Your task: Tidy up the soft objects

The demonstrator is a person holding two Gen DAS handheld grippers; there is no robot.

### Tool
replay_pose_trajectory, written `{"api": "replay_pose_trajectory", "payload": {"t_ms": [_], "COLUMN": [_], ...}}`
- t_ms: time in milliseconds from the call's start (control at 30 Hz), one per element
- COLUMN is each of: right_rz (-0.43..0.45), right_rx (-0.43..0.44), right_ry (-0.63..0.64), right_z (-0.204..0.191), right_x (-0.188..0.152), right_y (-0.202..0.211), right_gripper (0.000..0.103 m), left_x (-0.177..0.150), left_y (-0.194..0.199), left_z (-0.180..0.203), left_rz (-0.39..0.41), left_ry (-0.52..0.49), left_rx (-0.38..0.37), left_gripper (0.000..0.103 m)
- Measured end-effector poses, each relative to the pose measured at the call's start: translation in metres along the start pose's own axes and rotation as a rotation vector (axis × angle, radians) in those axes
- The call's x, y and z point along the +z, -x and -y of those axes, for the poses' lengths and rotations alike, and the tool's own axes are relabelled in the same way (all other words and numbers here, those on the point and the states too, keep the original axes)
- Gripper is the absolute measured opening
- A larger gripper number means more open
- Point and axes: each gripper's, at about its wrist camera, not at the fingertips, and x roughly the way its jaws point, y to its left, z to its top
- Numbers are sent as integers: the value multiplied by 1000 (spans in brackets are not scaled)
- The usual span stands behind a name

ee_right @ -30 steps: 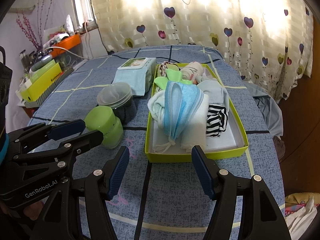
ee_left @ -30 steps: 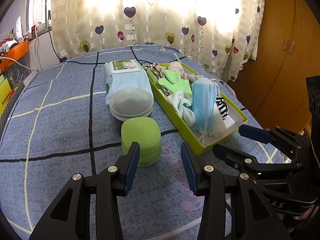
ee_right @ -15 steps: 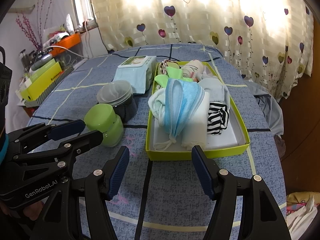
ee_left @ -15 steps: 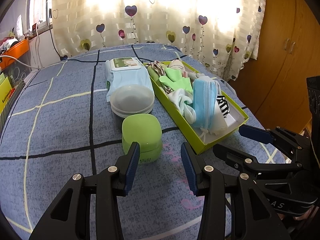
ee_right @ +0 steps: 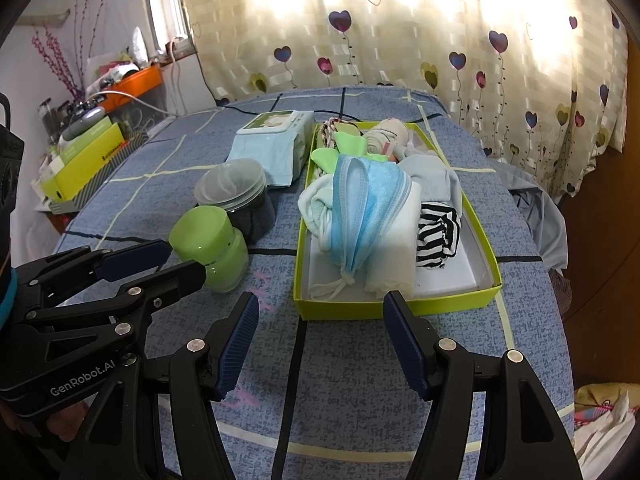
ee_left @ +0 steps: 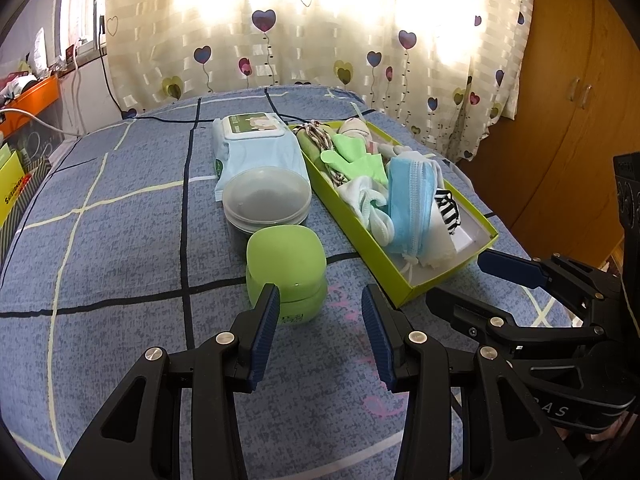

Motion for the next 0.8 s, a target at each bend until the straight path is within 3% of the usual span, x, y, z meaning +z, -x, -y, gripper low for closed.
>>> {"api": "replay_pose_trajectory", "payload": {"t_ms": [800], "right_rz": [-2], "right_rx": [1], "right_ry": [-1], "right_z": [-2], "right_x": [-1], "right_y": [-1], "right_gripper": [65], "left_x": [-1], "left_y": [0], "left_z": [-2], "left_rz": [-3], "left_ry": [2], "left_rx": [-1], "left_gripper": [44]}}
